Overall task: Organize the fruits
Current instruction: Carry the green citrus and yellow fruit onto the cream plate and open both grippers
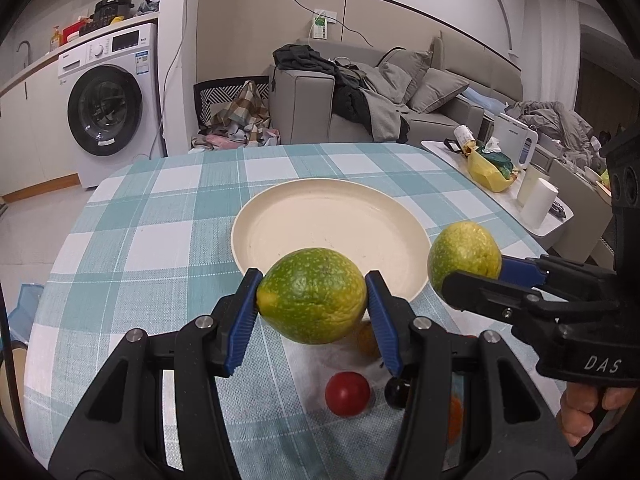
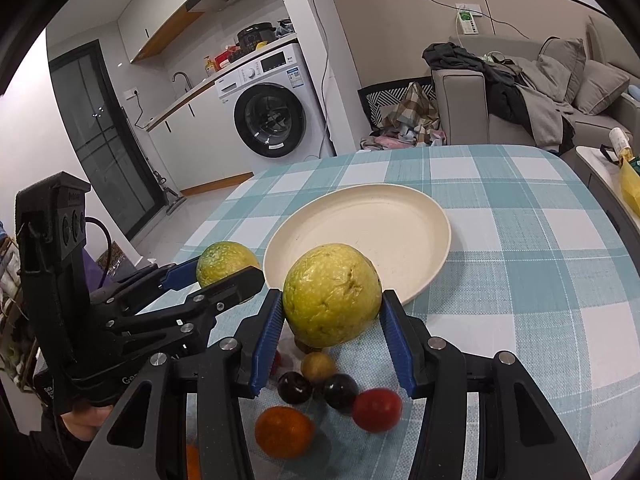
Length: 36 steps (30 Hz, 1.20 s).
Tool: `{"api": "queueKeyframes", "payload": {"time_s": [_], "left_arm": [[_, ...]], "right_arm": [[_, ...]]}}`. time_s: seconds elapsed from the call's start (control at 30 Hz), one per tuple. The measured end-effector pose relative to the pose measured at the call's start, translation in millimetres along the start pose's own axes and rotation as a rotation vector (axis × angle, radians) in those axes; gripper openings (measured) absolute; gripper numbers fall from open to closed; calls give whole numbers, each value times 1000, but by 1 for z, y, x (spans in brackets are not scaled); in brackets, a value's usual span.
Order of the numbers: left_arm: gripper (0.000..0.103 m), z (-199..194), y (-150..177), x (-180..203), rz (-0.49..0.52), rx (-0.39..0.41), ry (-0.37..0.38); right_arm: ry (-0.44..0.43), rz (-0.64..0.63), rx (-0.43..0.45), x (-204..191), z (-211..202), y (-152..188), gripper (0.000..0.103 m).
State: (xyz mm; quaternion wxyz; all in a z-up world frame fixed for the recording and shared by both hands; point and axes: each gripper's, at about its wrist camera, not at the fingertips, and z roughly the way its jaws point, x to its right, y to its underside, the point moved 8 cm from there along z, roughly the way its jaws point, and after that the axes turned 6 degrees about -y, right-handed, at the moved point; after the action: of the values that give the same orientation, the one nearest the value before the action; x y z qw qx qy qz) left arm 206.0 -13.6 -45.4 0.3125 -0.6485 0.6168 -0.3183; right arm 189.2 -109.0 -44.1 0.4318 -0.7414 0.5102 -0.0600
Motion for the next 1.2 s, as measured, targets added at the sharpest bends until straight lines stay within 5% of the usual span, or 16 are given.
{"api": "queueKeyframes", "payload": {"time_s": [1.2], "left_arm": [[50,65,-1,-3,4,-84,-40]], "right_arm": [[69,69,-54,36,44,-4,50]]}}
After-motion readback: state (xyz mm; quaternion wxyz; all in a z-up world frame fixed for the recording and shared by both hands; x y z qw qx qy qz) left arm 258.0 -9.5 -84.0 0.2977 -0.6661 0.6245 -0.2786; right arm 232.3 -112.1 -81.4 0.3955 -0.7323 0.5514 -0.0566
